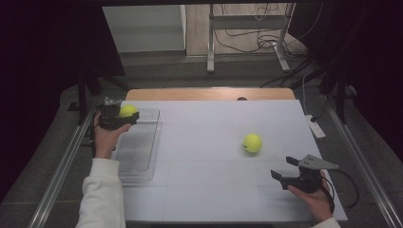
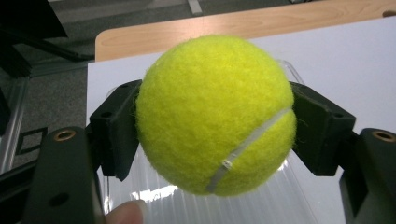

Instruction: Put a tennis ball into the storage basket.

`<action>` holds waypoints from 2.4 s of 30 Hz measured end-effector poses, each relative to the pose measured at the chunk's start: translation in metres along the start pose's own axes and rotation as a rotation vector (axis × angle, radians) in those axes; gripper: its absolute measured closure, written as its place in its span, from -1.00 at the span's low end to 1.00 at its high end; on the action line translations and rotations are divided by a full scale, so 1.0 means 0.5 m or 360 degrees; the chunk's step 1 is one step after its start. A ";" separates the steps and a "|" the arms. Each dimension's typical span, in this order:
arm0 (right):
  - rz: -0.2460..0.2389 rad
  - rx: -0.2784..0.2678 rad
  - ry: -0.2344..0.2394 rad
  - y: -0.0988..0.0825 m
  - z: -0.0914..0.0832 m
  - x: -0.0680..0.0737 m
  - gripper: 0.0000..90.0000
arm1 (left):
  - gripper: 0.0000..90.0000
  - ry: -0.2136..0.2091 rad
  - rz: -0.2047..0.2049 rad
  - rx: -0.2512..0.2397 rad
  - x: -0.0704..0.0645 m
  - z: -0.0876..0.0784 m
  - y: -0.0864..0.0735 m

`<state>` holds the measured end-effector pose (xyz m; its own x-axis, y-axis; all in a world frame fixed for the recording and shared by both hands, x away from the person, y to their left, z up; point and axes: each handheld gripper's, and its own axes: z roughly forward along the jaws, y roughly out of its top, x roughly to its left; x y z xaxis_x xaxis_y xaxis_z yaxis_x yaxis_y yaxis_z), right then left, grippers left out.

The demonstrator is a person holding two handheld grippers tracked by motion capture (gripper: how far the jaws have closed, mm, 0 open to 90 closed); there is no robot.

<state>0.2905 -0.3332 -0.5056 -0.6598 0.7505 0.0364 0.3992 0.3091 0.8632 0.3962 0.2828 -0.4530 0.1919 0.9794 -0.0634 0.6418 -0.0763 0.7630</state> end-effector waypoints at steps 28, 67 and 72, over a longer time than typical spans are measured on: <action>0.0002 -0.0006 -0.0004 0.000 -0.001 -0.001 -0.68 | -0.41 0.0063 0.0122 0.0252 -0.009 0.058 -0.019; -0.0003 -0.0008 0.0004 0.000 -0.001 0.000 -0.68 | -0.45 0.0128 0.0134 0.0228 0.001 0.063 -0.029; -0.0005 -0.0007 0.0000 0.000 -0.002 0.000 -0.68 | -0.61 0.0113 0.0154 0.0124 -0.011 0.047 -0.019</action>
<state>0.2899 -0.3338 -0.5049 -0.6611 0.7495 0.0335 0.3942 0.3091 0.8655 0.4064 0.2738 -0.4751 0.2046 0.9773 0.0560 0.6790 -0.1829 0.7110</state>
